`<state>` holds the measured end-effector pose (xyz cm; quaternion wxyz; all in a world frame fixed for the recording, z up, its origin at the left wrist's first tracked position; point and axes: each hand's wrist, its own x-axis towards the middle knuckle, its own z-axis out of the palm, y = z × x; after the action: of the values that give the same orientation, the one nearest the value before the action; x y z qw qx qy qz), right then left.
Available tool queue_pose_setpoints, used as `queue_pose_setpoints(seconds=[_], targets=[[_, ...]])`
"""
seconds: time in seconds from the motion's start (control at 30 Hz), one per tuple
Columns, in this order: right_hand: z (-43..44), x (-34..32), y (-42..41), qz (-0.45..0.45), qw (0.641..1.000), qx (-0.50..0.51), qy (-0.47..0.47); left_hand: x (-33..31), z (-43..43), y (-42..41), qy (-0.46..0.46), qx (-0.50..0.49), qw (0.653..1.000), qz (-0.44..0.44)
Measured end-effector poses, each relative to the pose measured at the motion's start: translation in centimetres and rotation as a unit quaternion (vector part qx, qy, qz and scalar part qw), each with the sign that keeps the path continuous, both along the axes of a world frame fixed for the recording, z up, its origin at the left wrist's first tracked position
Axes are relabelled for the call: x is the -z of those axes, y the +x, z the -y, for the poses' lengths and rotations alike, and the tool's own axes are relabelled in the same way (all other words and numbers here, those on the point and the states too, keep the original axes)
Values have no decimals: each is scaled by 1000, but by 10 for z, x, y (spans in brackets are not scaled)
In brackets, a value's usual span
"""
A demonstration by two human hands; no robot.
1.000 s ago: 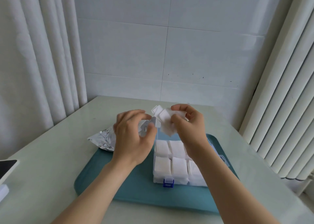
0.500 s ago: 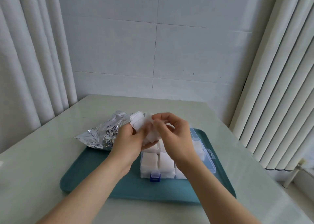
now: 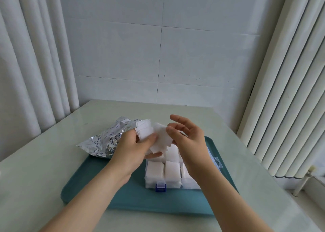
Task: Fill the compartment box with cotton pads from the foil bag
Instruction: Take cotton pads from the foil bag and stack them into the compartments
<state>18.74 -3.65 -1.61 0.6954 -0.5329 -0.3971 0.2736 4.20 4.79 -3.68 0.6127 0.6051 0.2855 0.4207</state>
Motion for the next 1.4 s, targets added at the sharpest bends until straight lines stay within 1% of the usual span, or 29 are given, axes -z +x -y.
queue_pose_setpoints(seconds=[0.1, 0.17, 0.33, 0.53, 0.63, 0.77, 0.83, 0.97, 1.07, 1.13, 1.27, 1.4], targets=[[1, -1, 3, 29, 998, -6, -52, -1, -3, -2, 1, -8, 1000, 11], [2, 0, 5, 52, 997, -16, -58, -1, -3, -2, 4, -2, 1000, 14], [1, 3, 7, 58, 998, 0, -21, -3, 0, -2, 8, 16, 1000, 18], [2, -4, 15, 18, 998, 46, 31, -2, -6, -4, -8, -28, 999, 33], [2, -4, 19, 12, 999, 11, 31, -3, -7, -6, -11, -43, 998, 38], [7, -7, 20, 64, 995, -74, -10, -6, -4, -4, -12, -28, 999, 38], [9, -7, 18, 93, 990, -95, -39, -7, -2, -3, -11, -19, 999, 38], [8, -5, 13, 121, 989, -70, -49, -8, 1, -3, -45, 6, 997, 64], [4, -2, 10, 150, 988, -24, -37, -7, 2, -2, -87, 31, 992, 86], [1, 0, 9, 148, 988, 6, -32, -7, 3, -2, -102, 36, 989, 96], [1, 2, 10, 173, 984, -4, -50, -7, 5, -1, -96, 41, 990, 92], [0, 2, 12, 180, 983, -6, -40, -9, 3, -1, -109, 39, 988, 99]])
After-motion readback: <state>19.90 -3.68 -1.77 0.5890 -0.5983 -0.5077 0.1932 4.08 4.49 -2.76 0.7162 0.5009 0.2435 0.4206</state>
